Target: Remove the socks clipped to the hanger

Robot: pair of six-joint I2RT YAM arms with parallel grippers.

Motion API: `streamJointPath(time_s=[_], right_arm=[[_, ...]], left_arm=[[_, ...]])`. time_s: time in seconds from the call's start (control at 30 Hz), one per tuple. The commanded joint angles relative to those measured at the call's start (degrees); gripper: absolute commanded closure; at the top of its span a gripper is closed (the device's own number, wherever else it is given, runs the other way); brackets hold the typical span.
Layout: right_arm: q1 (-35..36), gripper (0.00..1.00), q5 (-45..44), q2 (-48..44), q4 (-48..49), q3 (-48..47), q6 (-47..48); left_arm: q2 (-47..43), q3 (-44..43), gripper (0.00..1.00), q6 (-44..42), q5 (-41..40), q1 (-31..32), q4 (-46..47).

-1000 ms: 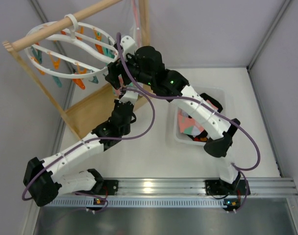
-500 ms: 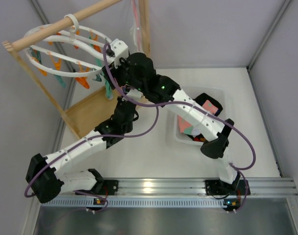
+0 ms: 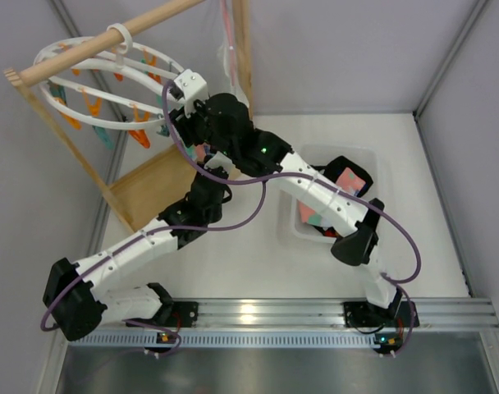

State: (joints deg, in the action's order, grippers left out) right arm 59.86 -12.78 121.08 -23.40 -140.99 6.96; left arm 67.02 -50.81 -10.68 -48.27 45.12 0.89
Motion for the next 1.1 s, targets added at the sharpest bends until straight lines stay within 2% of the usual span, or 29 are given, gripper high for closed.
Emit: streamJointPath(time_s=[0.0,0.17,0.23,0.27,0.3,0.33,0.47,0.7,0.87,0.93,1.03,1.07], right_arm=[[1.6,0.49,-1.2,0.5,4.6,0.5,2.1],[1.9,0.56,-2.0,0.5,5.1,0.5,2.6],[2.5,0.72,-2.4,-0.2,5.8,1.0,2.9],[2.5,0.91,-2.6,-0.6,7.2,1.5,2.9],[2.7,0.97,-2.6,-1.1,8.0,2.8,2.7],[3.0,0.98,-2.6,-2.0,8.6,3.4,2.2],[3.3,0.97,-1.3,-3.0,9.7,4.1,-0.1],[3.3,1.0,-0.5,-4.2,10.8,5.2,-3.6],[3.3,0.99,0.6,-4.9,11.2,5.3,-5.3],[3.3,0.9,1.6,-5.3,11.0,5.7,-6.0],[3.3,0.68,3.3,-6.5,11.3,7.0,-6.3],[3.3,0.64,3.4,-6.7,11.4,7.4,-6.5]], left_arm=[[-2.3,-0.3,1.0,0.1,0.2,0.2,2.8],[-3.0,0.1,1.0,0.0,-0.3,0.2,2.8],[-3.3,0.3,1.0,-0.1,-0.2,0.2,2.9],[-3.3,0.4,1.0,0.0,-0.2,0.1,2.9],[-3.4,0.4,1.0,0.2,-0.2,0.1,2.8],[-3.4,0.9,1.0,0.8,-0.2,0.1,2.9],[-5.8,3.7,1.0,4.8,1.3,0.1,2.5],[-14.1,10.2,1.0,18.6,6.5,0.1,-0.4],[-16.2,11.3,1.0,20.1,7.1,0.1,-2.7],[-17.2,10.4,1.0,21.4,11.1,0.1,-3.4],[-18.9,9.7,1.0,24.6,19.2,0.3,-4.0],[-19.3,9.7,1.0,26.8,21.0,0.7,-4.0]])
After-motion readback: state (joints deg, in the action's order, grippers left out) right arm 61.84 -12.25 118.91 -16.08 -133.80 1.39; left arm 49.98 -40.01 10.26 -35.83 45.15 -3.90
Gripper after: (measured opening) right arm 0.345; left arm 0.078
